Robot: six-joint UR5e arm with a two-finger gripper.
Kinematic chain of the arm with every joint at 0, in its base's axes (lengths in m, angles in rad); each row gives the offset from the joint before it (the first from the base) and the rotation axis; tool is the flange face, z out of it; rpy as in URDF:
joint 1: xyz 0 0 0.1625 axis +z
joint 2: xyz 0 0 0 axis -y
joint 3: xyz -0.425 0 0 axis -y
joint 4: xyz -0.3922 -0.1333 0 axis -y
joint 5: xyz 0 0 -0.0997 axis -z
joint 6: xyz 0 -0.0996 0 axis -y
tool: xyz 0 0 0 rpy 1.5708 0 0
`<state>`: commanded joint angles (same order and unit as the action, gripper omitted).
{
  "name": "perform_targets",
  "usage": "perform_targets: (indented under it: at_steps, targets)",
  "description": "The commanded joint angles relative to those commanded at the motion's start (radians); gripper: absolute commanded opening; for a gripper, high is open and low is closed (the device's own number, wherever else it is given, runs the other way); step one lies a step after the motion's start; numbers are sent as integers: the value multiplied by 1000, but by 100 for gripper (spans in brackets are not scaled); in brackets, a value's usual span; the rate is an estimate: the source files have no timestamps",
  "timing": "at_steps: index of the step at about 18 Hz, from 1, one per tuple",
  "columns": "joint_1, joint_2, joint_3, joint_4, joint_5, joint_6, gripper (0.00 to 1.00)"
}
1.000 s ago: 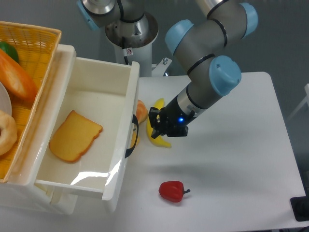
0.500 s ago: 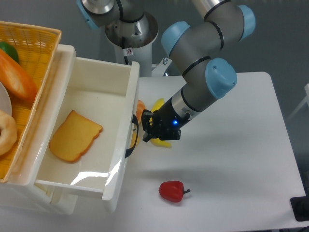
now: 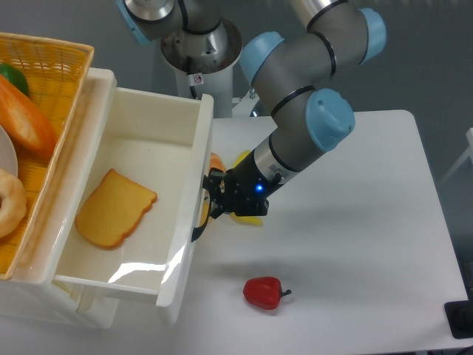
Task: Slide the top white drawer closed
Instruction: 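Push the drawer front with the gripper into the cabinet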
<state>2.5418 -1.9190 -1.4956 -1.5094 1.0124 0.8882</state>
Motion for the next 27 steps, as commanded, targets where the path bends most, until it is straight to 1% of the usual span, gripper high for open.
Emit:
perform_targets:
  at_steps: [5,8,16,20,25,27]
  targets:
    - [-18,8,0,0,0,-14,0]
    - [-54,12,0,2,5,-40,0]
    - [-90,20,-9,2,11,-66,0]
    - [-126,21,-8,3,12,-115,0]
    - [-175,22,-9,5,11,-143,0]
    - [-199,18,-9,40,12,-173,0]
